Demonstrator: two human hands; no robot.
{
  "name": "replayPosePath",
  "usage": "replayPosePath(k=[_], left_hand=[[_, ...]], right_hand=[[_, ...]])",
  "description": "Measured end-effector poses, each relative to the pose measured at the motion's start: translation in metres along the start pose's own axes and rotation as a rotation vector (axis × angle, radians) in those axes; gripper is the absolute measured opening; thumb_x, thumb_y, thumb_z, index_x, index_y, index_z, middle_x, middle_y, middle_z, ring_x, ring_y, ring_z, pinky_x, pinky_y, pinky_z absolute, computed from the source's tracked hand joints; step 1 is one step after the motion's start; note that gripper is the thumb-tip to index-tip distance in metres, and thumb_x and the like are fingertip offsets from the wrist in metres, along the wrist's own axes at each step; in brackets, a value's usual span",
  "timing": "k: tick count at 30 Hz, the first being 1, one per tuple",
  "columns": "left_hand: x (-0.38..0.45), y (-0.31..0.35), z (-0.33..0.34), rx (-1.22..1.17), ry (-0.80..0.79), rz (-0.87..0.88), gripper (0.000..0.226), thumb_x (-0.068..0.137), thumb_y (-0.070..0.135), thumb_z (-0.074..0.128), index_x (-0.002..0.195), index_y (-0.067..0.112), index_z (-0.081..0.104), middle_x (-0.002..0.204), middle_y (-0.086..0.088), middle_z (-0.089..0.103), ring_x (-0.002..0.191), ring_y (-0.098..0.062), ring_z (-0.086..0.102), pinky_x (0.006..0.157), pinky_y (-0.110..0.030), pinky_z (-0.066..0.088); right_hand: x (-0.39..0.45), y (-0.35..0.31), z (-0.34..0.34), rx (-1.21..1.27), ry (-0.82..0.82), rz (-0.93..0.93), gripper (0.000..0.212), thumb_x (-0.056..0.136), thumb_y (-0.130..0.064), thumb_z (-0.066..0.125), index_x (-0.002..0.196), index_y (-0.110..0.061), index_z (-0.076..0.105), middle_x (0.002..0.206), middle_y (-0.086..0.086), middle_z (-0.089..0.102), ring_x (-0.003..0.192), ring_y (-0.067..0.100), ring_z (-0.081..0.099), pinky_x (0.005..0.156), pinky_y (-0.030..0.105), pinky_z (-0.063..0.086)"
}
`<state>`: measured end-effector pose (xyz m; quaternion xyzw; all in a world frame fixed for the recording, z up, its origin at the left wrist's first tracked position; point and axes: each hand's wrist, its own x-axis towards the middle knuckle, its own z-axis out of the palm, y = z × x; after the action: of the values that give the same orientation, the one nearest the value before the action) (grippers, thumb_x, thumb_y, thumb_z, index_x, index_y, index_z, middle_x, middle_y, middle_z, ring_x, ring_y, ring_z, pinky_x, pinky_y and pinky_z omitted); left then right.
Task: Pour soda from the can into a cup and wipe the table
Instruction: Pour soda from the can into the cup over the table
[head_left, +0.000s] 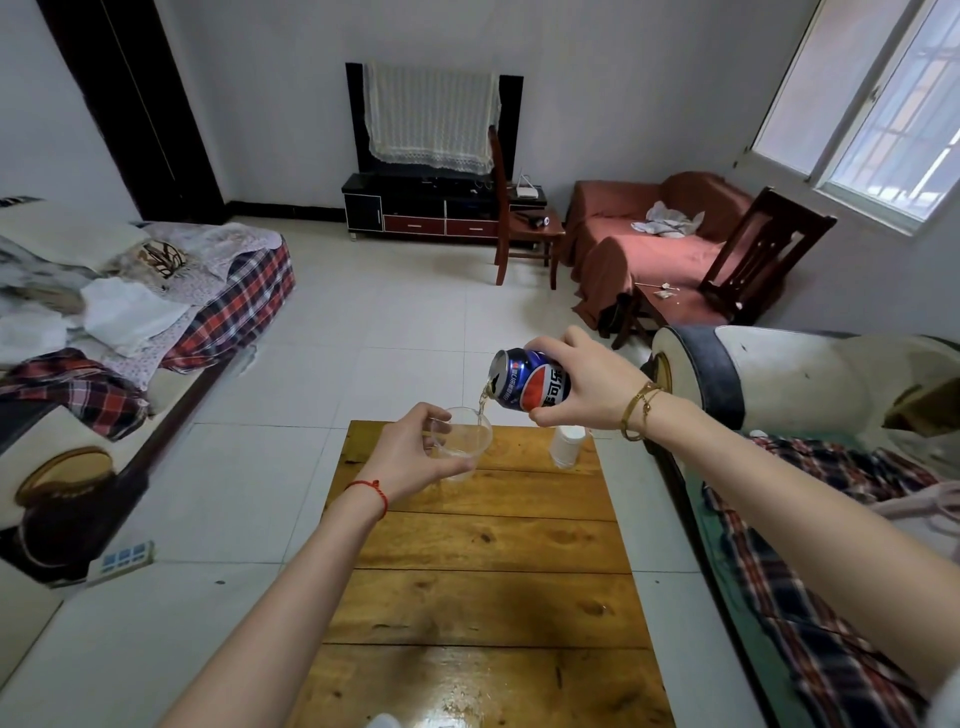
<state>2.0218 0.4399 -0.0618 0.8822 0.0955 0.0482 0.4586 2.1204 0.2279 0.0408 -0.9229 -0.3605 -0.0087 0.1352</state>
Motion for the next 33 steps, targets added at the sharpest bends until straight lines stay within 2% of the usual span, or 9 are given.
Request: replayPosePath(k=[3,12,33], left_hand=[[0.000,0.001,-0.001,-0.003,0.000,-0.009,0.070,0.068,0.034,0.086,0.125,0.016,0.051,0.118,0.004,0.060,0.103,-0.015,0.059,0.074,-0.013,0.050],[0.005,0.000,-0.002,-0.003,0.015,-0.009,0.071,0.066,0.035,0.087,0.125,0.017,0.051,0.123,-0.001,0.063,0.107,-0.018,0.062,0.090,-0.027,0.053],[0.013,-0.002,-0.003,-0.006,0.021,-0.012,0.072,0.067,0.034,0.087,0.125,0.015,0.050,0.124,-0.002,0.062,0.108,-0.017,0.061,0.087,-0.023,0.051]], right_hand=[[0.002,-0.001,-0.002,-0.024,0.003,-0.009,0.071,0.065,-0.046,0.073,0.127,-0.031,0.043,0.103,0.000,0.042,0.087,0.017,0.056,0.072,0.034,0.058],[0.006,-0.001,-0.003,-0.048,0.000,-0.005,0.071,0.065,-0.046,0.073,0.128,-0.032,0.042,0.102,-0.001,0.041,0.087,0.018,0.056,0.072,0.034,0.057],[0.015,0.001,0.000,-0.053,-0.007,-0.014,0.071,0.065,-0.046,0.073,0.127,-0.031,0.043,0.101,-0.001,0.042,0.084,0.017,0.056,0.068,0.028,0.055]])
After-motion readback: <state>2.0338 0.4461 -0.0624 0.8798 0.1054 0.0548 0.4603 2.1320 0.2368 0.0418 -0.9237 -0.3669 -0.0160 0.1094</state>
